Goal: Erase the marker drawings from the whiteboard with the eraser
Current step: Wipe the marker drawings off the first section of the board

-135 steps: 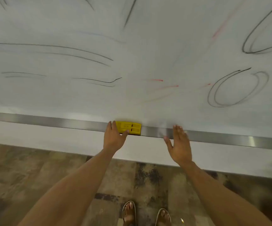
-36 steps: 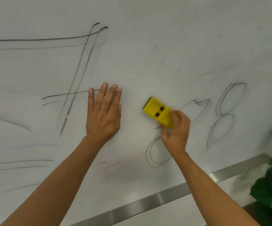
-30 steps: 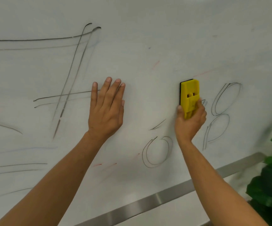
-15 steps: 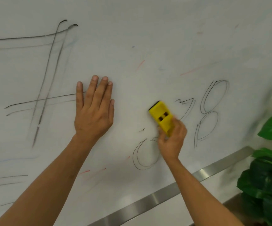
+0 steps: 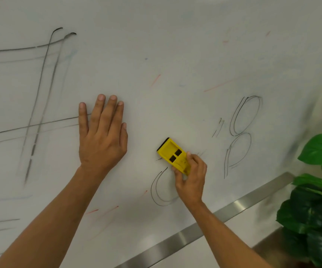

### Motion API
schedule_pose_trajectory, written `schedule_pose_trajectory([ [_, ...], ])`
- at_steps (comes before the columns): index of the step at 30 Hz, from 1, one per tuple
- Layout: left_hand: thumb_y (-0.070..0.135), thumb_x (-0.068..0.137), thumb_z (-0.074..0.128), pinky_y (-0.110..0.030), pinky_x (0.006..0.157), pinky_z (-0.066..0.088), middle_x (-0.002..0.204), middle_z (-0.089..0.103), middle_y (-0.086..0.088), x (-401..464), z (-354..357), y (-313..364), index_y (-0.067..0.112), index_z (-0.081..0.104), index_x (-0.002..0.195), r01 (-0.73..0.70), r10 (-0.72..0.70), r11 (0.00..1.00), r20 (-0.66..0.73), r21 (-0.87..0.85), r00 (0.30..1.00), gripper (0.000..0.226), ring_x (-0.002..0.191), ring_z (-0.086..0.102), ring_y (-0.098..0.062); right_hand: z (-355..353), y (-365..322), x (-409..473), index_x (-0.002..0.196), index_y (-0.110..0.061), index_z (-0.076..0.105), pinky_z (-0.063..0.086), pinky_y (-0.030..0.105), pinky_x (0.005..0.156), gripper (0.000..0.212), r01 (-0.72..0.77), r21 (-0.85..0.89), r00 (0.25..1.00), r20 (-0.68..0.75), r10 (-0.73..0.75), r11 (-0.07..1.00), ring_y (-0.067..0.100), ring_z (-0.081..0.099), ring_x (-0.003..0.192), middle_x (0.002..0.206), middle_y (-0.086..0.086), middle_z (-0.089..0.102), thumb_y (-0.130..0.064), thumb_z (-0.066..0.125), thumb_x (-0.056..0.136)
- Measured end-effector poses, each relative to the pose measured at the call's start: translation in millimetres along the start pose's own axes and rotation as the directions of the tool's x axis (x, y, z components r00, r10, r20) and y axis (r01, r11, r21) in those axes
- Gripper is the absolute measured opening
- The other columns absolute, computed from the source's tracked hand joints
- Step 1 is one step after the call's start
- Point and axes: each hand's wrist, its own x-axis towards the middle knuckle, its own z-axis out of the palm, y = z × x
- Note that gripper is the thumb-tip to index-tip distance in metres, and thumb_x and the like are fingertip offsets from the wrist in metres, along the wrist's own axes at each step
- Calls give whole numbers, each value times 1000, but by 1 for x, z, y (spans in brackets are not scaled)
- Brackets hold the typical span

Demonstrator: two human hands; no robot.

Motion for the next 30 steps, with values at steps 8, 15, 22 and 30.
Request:
schedule_pose_trajectory([
  [8, 19, 96, 56, -62, 117, 19, 148, 46, -17, 10, 0, 24, 2, 50, 140, -2, 5, 996, 30, -90, 1000, 48, 144, 32, -34, -22, 34, 76, 145, -9, 40, 41, 51, 105, 68, -525, 222, 791, -228, 568, 821, 34, 43, 126, 136, 16, 48, -26, 74, 88],
  [15, 25, 95, 58, -60, 117, 22, 150, 43, -15, 2, 11, 34, 3, 49, 142, -25, 30, 998, 79, -63, 996, 53, 144, 31, -33, -28, 41, 97, 144, -17, 39, 43, 54, 104, 64, -613, 298, 699, -228, 678, 732, 32, 47, 125, 136, 8, 50, -29, 72, 89],
  [22, 28, 96, 55, -59, 118, 21, 151, 42, -15, -5, 20, 34, 4, 46, 144, -50, 50, 999, 38, -11, 998, 54, 144, 31, -33, -12, 23, 28, 140, -11, 44, 37, 24, 99, 63, -53, 18, 998, -38, 54, 998, 23, 44, 119, 128, 15, 53, -30, 71, 87],
  [30, 28, 96, 55, -59, 118, 22, 151, 42, -15, -5, 20, 34, 4, 46, 144, -49, 49, 999, 35, 4, 998, 54, 143, 34, -33, -39, 66, 106, 146, -11, 41, 42, 52, 106, 68, -524, 234, 781, -251, 572, 819, 32, 46, 129, 141, 12, 50, -26, 74, 88],
])
